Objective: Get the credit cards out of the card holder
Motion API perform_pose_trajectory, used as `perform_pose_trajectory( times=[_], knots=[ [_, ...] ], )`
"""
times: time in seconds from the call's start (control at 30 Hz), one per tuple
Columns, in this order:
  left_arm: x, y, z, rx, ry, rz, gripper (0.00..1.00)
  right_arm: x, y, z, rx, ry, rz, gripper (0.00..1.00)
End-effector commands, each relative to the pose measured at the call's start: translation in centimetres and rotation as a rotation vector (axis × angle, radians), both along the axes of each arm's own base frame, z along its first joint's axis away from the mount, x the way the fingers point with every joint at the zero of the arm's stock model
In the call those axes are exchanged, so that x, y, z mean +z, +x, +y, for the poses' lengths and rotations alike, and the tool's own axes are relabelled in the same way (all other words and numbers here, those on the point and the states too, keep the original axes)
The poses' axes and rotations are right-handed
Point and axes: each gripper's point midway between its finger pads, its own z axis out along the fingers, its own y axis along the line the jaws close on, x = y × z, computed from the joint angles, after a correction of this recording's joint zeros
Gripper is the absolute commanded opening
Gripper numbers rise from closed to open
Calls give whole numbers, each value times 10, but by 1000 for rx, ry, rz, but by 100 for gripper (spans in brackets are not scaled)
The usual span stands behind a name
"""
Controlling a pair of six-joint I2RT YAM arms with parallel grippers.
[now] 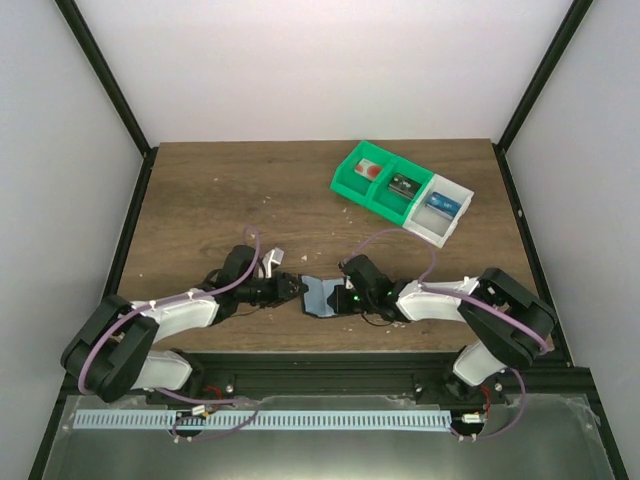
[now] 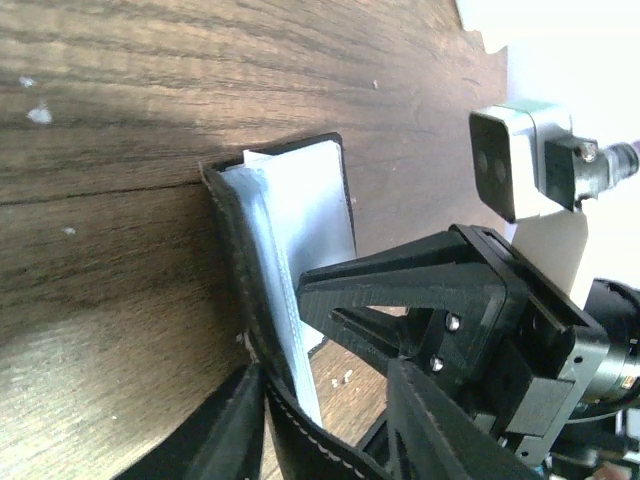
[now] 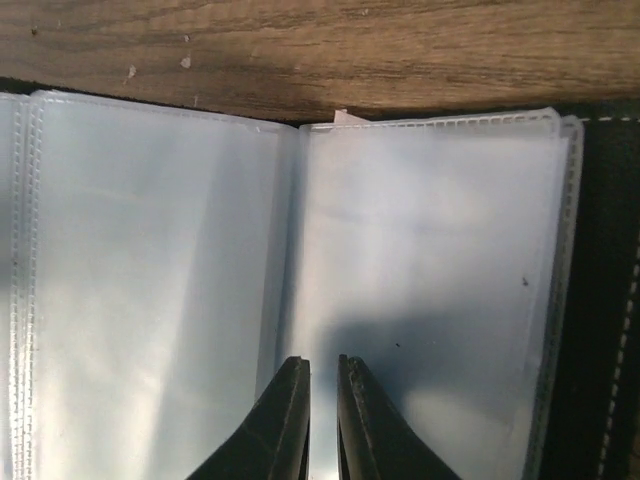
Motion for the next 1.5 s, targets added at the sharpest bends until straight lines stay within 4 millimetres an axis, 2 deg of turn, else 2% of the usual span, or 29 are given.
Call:
perform_pose_trajectory(
  times=[0.0,0.13,0.3,0.47,0.63,0.8,0.97,1.1,1.27,1.37,1.47],
  knots=[
    [8,1,-4,-28,-16,-43,39,-13,-3,-3,-6,-13,25,11],
    [3,5,-1,-12,15,-62,43,-12,-4,-2,2,-6,22,10],
    [-7,7,-2,-16,31,-47,39,-15,-6,-2,7,-2,32,10],
    [-15,7,-2,-17,37,-33,26,-19,-9,-4,1,-3,48,10],
    [-10,6,-4,-23,24,-40,9,-17,-11,-4,7,6,52,10],
    [-7,-2,-3,-42,0,-39,0,-7,-10,-3,3,20,38,13],
    [-7,-10,0,-37,-12,-25,0,6,-14,-4,7,44,43,20],
    [-8,-15,2,-28,-13,-20,0,26,-13,-4,-10,74,23,32],
    [-8,-21,2,-16,-36,-6,0,44,-16,13,29,127,22,48],
    [-11,-24,3,-7,-37,10,0,47,-21,26,58,136,38,60],
    [-11,-26,2,-6,-43,15,0,45,-26,37,85,135,60,65]
  ],
)
